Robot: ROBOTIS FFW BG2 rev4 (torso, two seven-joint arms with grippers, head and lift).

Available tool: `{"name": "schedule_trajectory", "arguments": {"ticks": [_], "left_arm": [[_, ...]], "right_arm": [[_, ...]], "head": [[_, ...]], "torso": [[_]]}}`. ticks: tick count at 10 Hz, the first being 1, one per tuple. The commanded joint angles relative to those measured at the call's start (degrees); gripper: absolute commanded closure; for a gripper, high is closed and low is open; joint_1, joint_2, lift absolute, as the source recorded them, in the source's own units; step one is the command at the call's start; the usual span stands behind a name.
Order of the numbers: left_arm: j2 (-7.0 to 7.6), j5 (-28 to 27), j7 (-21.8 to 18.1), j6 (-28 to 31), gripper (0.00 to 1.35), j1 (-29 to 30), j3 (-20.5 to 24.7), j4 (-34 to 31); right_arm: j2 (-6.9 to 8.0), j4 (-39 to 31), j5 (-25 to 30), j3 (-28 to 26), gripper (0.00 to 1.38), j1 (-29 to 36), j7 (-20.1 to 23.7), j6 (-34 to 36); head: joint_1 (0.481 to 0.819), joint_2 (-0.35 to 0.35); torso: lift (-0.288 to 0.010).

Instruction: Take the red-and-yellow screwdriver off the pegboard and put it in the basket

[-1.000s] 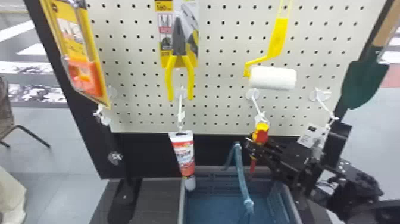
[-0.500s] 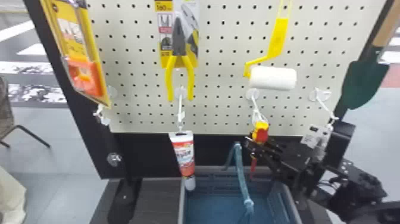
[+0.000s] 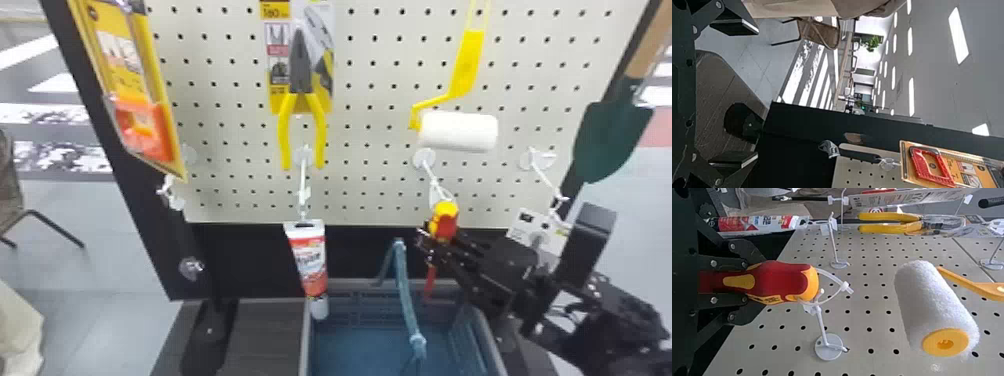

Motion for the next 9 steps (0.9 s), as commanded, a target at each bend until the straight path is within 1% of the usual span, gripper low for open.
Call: {"name": "schedule_trajectory", "arguments": {"ticks": [1, 3, 6, 9], "left_arm": [[0.00, 0.00, 0.00, 0.04, 0.18, -0.04, -0.09, 0.00], [0.09, 0.00, 0.00, 0.04, 0.18, -0.16, -0.09, 0.00], [0.09, 0.00, 0.00, 0.04, 0.18, -0.29, -0.18, 0.00], [0.09, 0.09, -0.26, 0.13, 0.18, -0.41, -0.18, 0.00]], "right_arm": [[0.04, -0.91, 0.00, -0.33, 1.10, 0.84, 0.08, 0.17], [0.13, -1.75, 0.00, -1.04, 1.10, 1.95, -0.01, 0.26], [0.83, -1.47, 0.00, -2.44, 1.10, 3.30, -0.01, -0.01], [1.80, 3.59, -1.49, -2.88, 1.10, 3.91, -0.27, -2.56]], "head": [[0.549, 0.000], [0.549, 0.000], [0.549, 0.000], [0.549, 0.000]], "torso": [[-0.100], [-0.100], [-0.100], [-0.100]]}}
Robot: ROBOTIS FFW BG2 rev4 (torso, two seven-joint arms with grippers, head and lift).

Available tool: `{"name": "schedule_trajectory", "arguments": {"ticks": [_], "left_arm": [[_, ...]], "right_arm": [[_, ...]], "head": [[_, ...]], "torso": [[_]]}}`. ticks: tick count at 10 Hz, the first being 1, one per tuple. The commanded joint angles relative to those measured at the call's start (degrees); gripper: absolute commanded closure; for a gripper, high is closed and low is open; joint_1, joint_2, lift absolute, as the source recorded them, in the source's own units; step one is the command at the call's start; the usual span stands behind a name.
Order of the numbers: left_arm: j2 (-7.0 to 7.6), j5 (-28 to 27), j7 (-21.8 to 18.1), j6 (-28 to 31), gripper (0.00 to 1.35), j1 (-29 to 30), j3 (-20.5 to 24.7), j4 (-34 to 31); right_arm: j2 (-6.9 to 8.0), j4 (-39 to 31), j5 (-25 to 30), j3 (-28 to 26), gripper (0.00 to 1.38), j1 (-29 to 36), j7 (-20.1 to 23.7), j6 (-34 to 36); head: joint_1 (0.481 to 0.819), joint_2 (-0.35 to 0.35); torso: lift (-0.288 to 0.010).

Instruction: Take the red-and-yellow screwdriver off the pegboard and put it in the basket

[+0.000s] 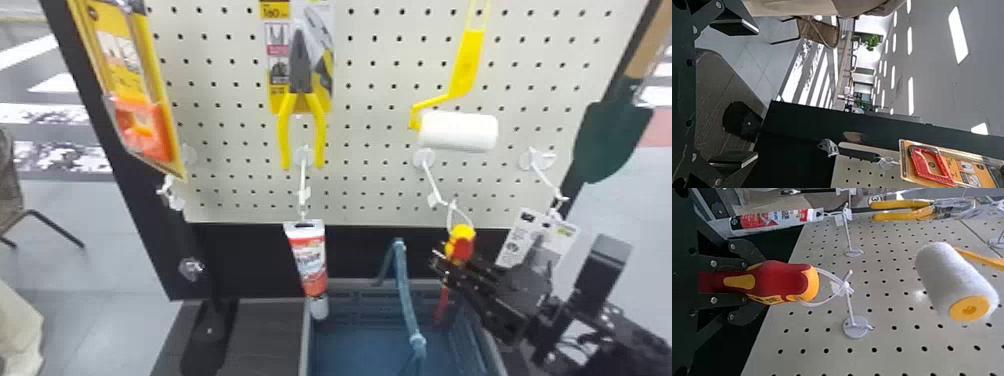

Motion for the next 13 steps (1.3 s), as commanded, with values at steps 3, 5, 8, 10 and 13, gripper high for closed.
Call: {"name": "schedule_trajectory", "arguments": {"ticks": [3, 5, 8, 10, 13], "left_arm": [[0.00, 0.00, -0.12, 0.04, 0.18, -0.09, -0.04, 0.00], [0.00, 0.00, -0.21, 0.04, 0.18, -0.09, -0.04, 0.00], [-0.09, 0.00, -0.38, 0.12, 0.18, -0.21, -0.13, 0.14], [-0.09, 0.00, -0.56, 0.30, 0.18, -0.34, -0.22, 0.00], [-0.18, 0.00, -0.73, 0.39, 0.18, -0.46, -0.22, 0.00]], "right_arm": [[0.94, 5.28, -1.71, -0.01, 1.10, 0.39, -0.71, -3.04], [1.91, 5.84, -3.56, -0.01, 1.10, 1.62, -3.09, -4.63], [2.96, 9.36, -6.72, -0.01, 1.10, 1.62, -3.70, -4.63], [3.14, 11.47, -9.54, 0.25, 1.10, 1.62, -3.88, -4.63], [3.32, 13.58, -12.70, 2.01, 1.10, 1.50, -4.40, -4.54]], "head": [[0.549, 0.000], [0.549, 0.000], [0.549, 0.000], [0.549, 0.000], [0.549, 0.000]], "torso": [[-0.100], [-0.100], [-0.100], [-0.100], [-0.100]]}}
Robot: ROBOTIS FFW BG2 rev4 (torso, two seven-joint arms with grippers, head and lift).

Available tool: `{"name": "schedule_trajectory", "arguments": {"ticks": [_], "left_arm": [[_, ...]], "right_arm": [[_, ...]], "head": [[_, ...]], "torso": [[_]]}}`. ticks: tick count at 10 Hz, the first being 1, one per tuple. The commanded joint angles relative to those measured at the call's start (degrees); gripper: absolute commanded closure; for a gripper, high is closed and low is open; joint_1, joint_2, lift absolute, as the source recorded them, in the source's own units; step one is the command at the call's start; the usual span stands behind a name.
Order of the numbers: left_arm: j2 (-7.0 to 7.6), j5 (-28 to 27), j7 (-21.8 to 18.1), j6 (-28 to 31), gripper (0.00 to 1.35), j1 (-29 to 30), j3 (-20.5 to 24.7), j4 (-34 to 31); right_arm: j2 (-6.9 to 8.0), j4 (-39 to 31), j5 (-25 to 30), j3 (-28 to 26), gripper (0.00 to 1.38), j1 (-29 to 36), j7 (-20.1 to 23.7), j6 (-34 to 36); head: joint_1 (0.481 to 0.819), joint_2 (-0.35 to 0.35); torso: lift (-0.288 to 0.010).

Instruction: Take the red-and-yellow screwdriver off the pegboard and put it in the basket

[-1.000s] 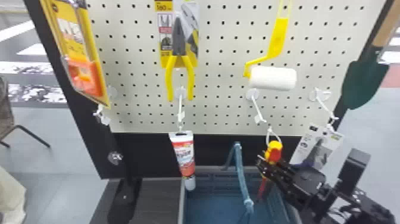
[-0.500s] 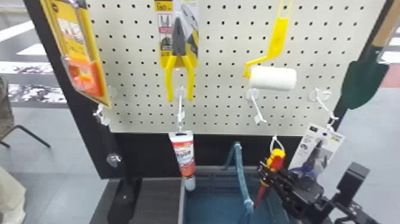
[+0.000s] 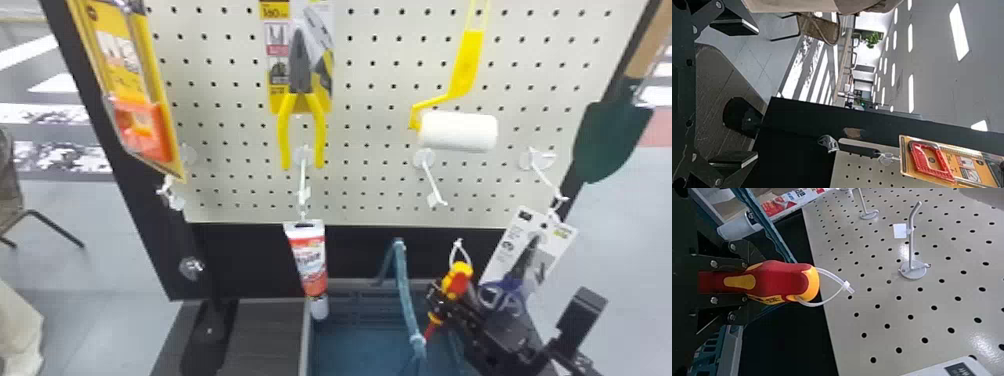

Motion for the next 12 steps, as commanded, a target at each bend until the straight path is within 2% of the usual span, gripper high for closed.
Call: {"name": "schedule_trajectory", "arguments": {"ticks": [1, 6, 9, 12], "left_arm": [[0.00, 0.02, -0.08, 0.03, 0.18, -0.04, 0.00, 0.11], [0.09, 0.28, -0.25, -0.06, 0.18, -0.41, -0.17, 0.39], [0.17, 0.46, -0.25, -0.23, 0.18, -0.53, -0.35, 0.67], [0.26, 0.46, -0.34, -0.32, 0.18, -0.78, -0.53, 0.81]], "right_arm": [[-0.04, 1.63, -2.28, 1.34, 1.10, 0.09, -0.23, 0.02], [0.22, 3.46, -4.74, 2.57, 1.10, 0.70, -0.49, -0.16], [0.75, 5.71, -10.45, 4.15, 1.10, 2.92, -3.30, -3.06], [1.19, 7.96, -11.86, 4.77, 1.10, 2.80, -3.65, -3.85]], "head": [[0.549, 0.000], [0.549, 0.000], [0.549, 0.000], [0.549, 0.000]], "torso": [[-0.100], [-0.100], [-0.100], [-0.100]]}}
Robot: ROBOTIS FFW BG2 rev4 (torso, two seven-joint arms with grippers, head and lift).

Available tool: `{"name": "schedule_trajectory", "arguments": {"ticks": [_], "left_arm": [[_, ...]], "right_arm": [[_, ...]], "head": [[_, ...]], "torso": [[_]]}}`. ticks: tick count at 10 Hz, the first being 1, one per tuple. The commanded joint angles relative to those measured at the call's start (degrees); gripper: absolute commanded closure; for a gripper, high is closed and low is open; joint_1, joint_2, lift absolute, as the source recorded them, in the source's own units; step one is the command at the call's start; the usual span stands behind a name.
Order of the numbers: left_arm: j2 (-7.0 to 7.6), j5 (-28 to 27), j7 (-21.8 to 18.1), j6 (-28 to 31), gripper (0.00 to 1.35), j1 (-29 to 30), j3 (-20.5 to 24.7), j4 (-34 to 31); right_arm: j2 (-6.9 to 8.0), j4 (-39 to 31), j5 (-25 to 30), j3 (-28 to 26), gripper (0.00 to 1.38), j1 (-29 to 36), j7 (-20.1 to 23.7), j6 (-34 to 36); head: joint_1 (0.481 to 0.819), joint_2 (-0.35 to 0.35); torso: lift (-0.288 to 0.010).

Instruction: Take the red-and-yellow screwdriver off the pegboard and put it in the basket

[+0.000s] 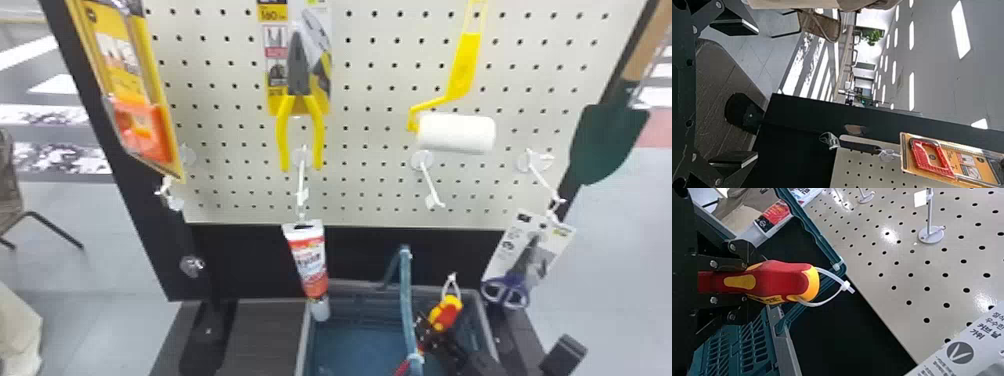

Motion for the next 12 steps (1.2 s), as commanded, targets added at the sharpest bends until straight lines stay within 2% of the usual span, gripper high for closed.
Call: {"name": "schedule_trajectory", "arguments": {"ticks": [1, 2, 3, 4, 6, 12], "left_arm": [[0.00, 0.00, -0.03, 0.00, 0.18, -0.03, -0.01, 0.00], [0.00, 0.09, 0.06, 0.00, 0.18, -0.03, -0.01, 0.14], [0.00, 0.17, 0.06, -0.09, 0.18, 0.09, -0.01, 0.00], [0.00, 0.17, -0.03, -0.09, 0.18, 0.09, -0.01, 0.00], [0.09, 0.17, -0.03, -0.09, 0.18, 0.09, -0.01, 0.14], [0.09, 0.26, -0.03, -0.18, 0.18, 0.09, -0.01, 0.14]], "right_arm": [[-0.02, 0.85, -0.12, 0.07, 0.89, -0.41, 0.04, -0.70], [-0.02, 0.85, 0.24, 0.25, 0.46, -0.53, 0.04, -1.49], [-0.02, 0.71, 0.67, 0.25, 0.15, -0.90, 0.04, -2.37], [-0.37, 0.57, 1.64, 0.25, 0.08, -1.39, 0.04, -2.28], [-0.55, 0.29, 2.43, 0.25, 0.16, -1.64, 0.13, -1.93], [-0.55, 0.15, 2.78, 0.25, 0.16, -2.01, 0.31, -1.93]], "head": [[0.549, 0.000], [0.549, 0.000], [0.549, 0.000], [0.549, 0.000], [0.549, 0.000], [0.549, 0.000]], "torso": [[-0.100], [-0.100], [-0.100], [-0.100], [-0.100], [-0.100]]}}
